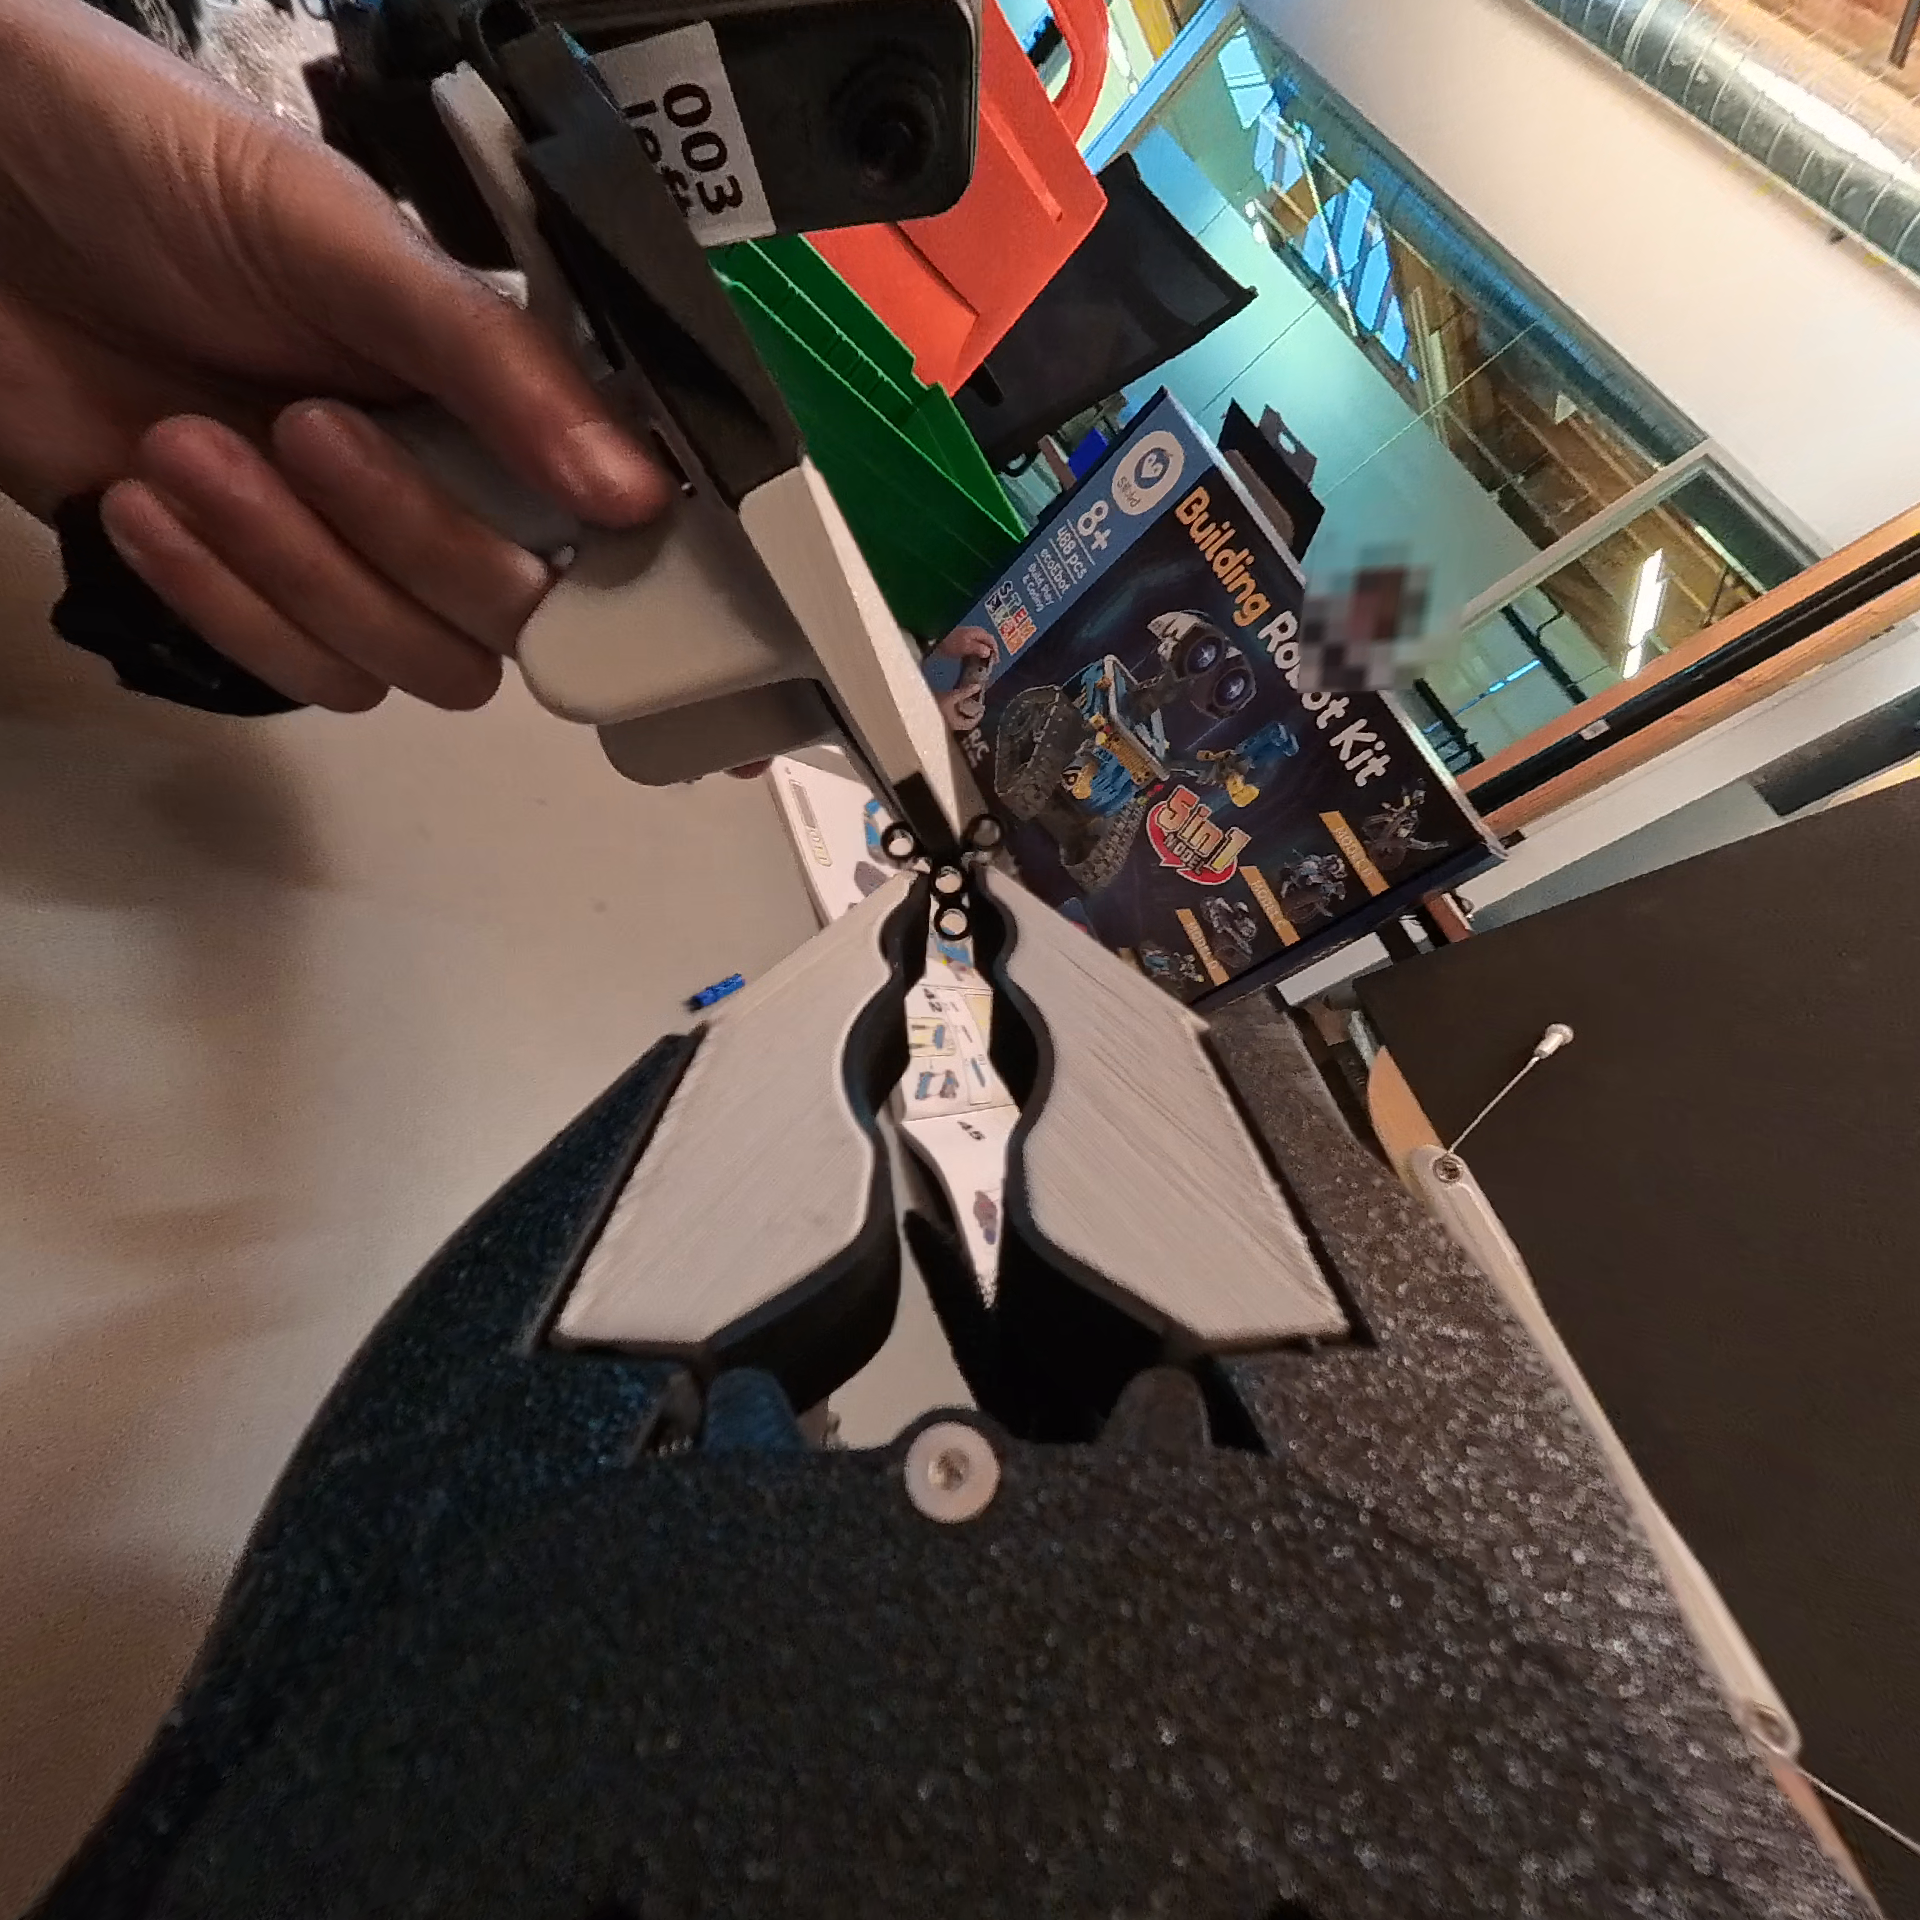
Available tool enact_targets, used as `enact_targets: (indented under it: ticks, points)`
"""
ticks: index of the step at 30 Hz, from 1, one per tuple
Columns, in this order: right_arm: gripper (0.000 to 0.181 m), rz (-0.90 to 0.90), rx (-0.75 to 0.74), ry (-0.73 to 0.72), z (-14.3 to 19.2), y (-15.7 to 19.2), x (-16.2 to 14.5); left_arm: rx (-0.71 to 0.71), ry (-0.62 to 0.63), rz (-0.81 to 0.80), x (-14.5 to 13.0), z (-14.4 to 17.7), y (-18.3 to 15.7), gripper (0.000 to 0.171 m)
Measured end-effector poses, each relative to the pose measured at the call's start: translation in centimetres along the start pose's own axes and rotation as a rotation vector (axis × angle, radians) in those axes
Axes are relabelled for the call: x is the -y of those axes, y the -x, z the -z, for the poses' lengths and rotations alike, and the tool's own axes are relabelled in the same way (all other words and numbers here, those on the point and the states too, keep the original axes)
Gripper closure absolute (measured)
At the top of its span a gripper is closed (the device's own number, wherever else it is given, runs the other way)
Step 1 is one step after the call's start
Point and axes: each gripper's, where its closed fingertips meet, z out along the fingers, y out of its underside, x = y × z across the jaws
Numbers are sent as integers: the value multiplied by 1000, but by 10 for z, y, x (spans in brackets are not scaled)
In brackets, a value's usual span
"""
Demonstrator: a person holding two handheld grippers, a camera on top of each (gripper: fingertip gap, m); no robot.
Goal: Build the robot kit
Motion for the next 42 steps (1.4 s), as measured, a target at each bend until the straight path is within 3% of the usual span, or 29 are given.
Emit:
enact_targets:
  ticks: [4,7,11,15,20,23,27,36,40,42]
  points:
    - [172,-95,30,12,-4,5,-3,74,19,-33,0,7,12,164]
    - [144,-249,104,57,-6,9,-14,201,-60,-51,19,29,36,164]
    - [154,-447,191,111,-9,10,-31,256,-119,9,27,43,53,164]
    - [155,-643,296,201,-15,21,-45,371,-103,-91,28,49,64,164]
    - [158,-799,435,459,-42,48,-59,562,-128,-270,42,65,73,164]
    - [158,-743,425,624,-61,60,-72,622,-155,-285,48,75,76,164]
    - [158,-734,450,740,-79,76,-84,633,-150,-294,48,75,75,164]
    - [157,-733,420,762,-87,84,-82,672,-222,-245,57,91,83,164]
    - [145,-689,561,874,-69,79,-64,707,-237,-233,59,98,90,164]
    - [150,-669,571,848,-72,62,-53,750,-271,-241,64,108,93,164]
